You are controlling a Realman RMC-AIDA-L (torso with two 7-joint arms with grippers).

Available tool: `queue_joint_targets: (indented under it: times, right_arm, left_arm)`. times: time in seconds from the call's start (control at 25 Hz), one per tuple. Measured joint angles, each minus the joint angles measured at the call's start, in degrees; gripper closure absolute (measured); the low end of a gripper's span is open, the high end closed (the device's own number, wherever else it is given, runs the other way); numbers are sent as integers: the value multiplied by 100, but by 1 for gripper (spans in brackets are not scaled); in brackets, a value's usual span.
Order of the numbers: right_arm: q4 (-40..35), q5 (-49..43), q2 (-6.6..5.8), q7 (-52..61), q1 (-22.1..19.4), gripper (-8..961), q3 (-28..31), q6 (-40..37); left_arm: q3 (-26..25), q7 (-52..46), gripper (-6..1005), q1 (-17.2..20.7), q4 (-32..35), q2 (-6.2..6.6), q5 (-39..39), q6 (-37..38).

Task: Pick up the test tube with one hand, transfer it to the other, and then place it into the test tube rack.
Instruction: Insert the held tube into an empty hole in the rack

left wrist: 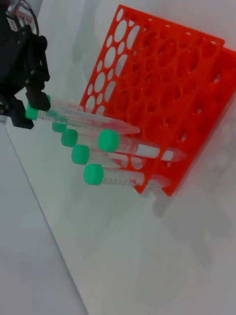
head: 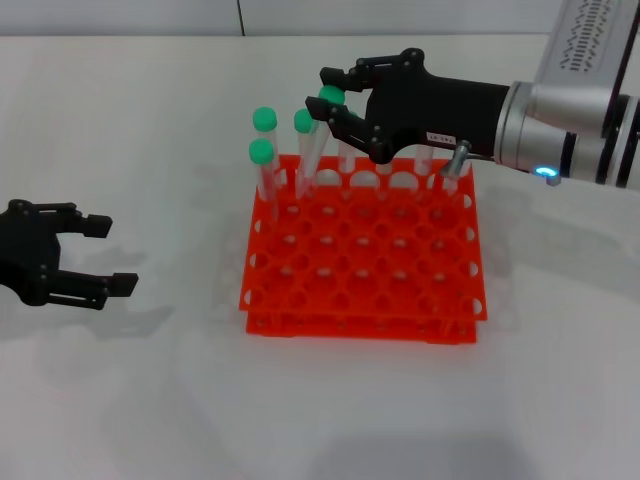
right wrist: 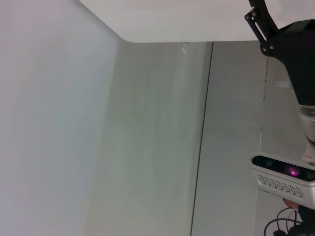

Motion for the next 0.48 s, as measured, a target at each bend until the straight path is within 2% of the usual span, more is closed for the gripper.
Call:
queue_joint_targets:
  times: [0.48]
  right_arm:
    - [12, 3, -3, 0, 75, 674, -88, 184]
  left_arm:
    - [-81, 72, 124, -6, -31, -5, 0, -17]
